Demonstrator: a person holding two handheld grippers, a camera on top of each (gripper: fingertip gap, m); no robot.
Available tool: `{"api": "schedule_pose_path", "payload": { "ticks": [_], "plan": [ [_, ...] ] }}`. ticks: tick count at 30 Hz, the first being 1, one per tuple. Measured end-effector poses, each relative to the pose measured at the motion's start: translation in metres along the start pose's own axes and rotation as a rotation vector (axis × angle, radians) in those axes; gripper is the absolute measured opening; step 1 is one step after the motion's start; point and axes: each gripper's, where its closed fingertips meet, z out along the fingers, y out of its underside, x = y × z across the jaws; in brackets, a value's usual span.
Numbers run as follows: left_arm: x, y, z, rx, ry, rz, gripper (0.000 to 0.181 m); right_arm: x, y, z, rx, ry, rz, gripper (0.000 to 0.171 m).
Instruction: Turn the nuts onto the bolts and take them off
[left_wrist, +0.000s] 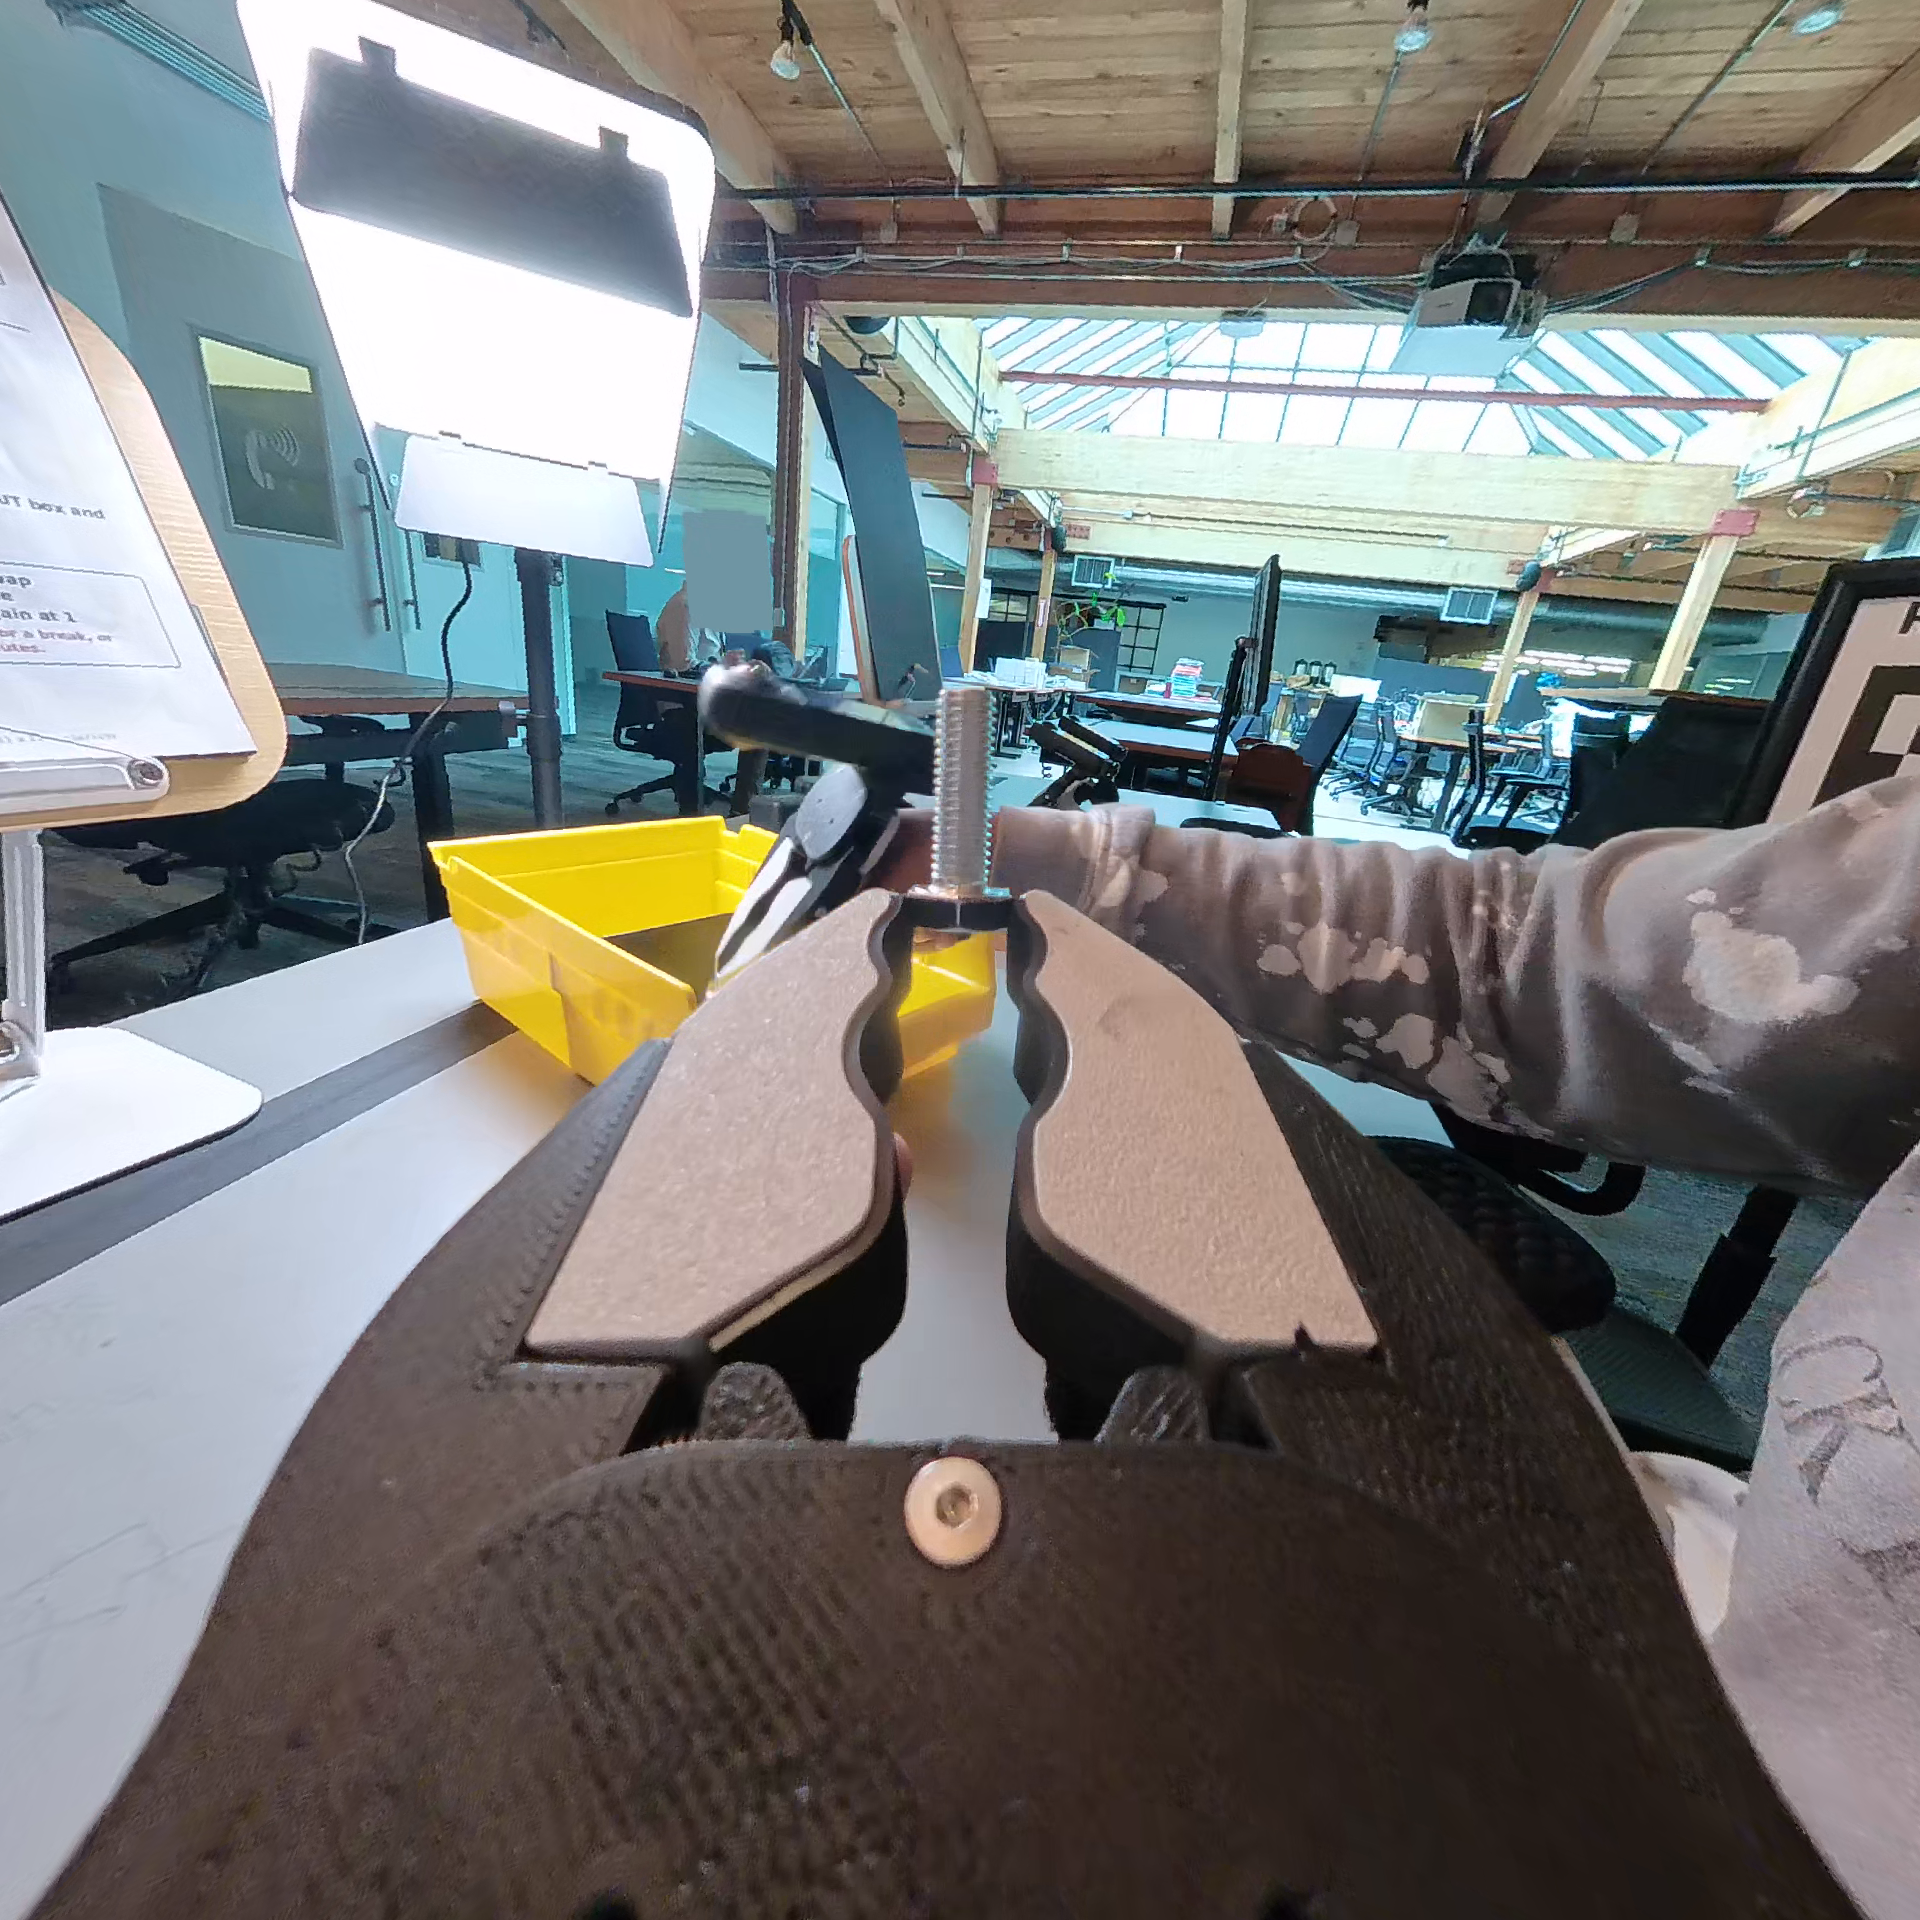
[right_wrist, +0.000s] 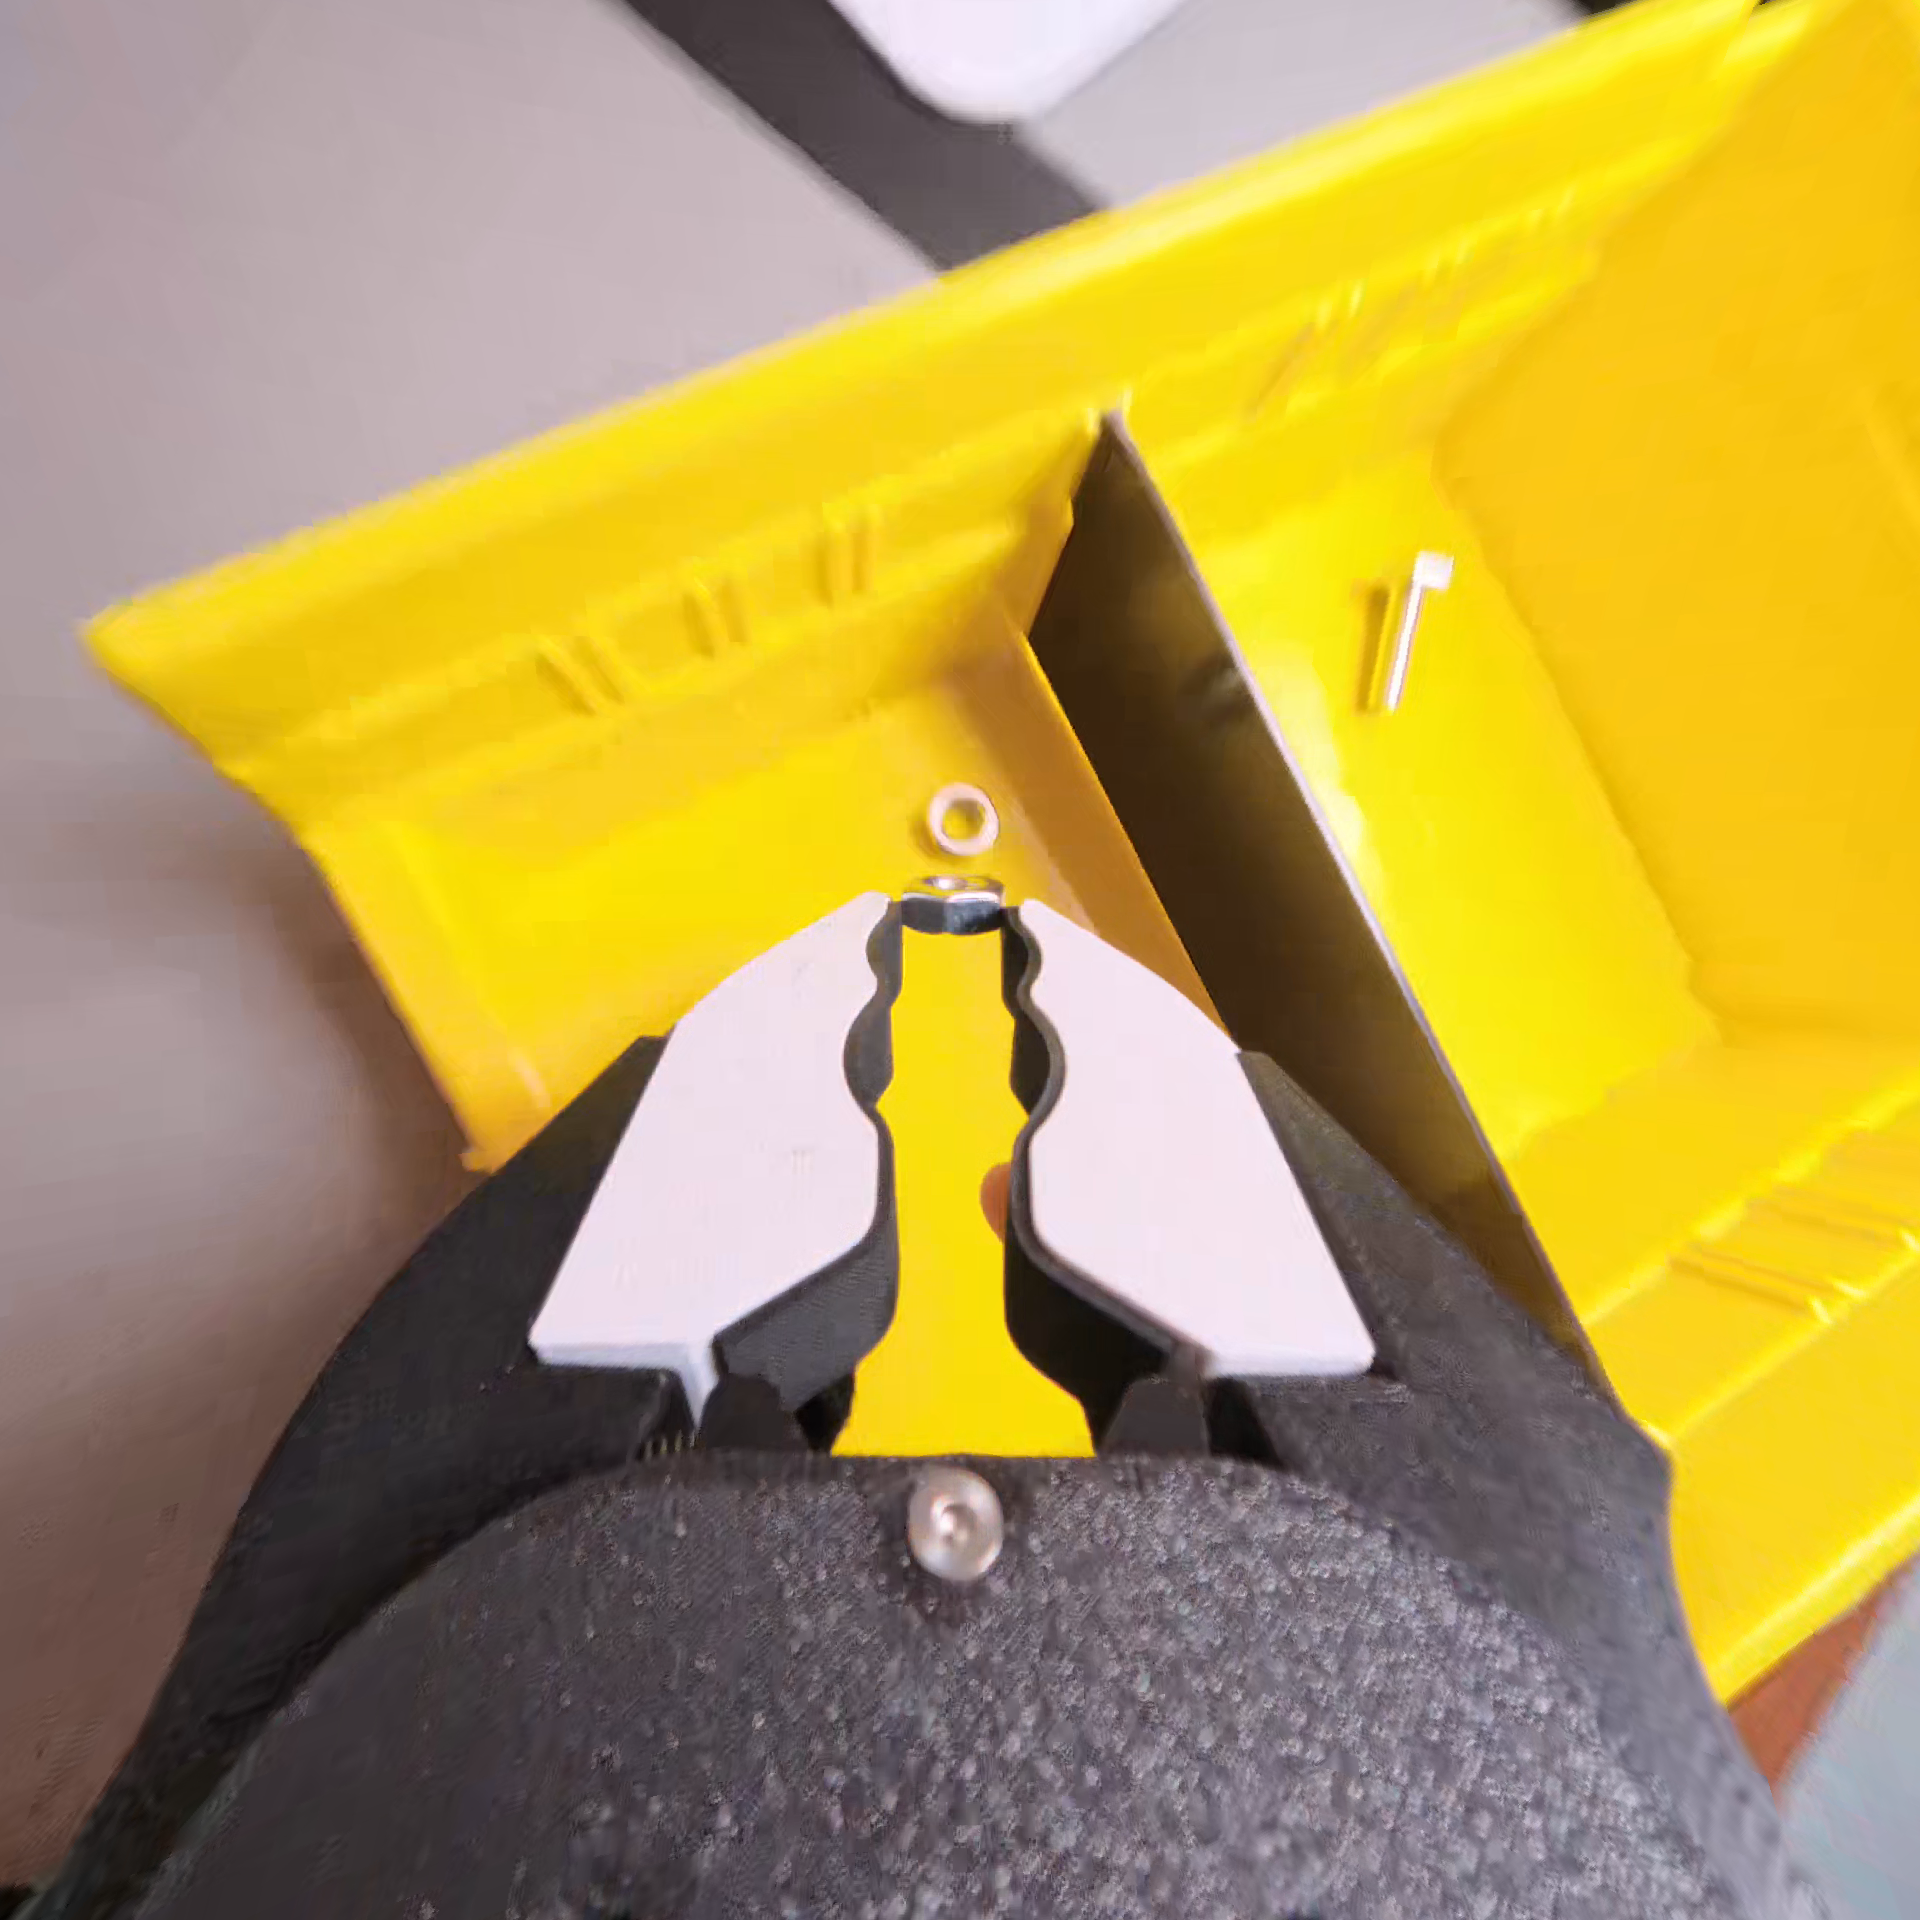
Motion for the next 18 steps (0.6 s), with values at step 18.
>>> {"api": "schedule_pose_path", "payload": {
  "ticks": [18],
  "plan": [
    [-0.01,0.005,-0.002,-0.032,-0.02,0.0,0.018,0.021,0.046,0.021,-0.534,0.016,-0.292,0.023]
  ]
}}
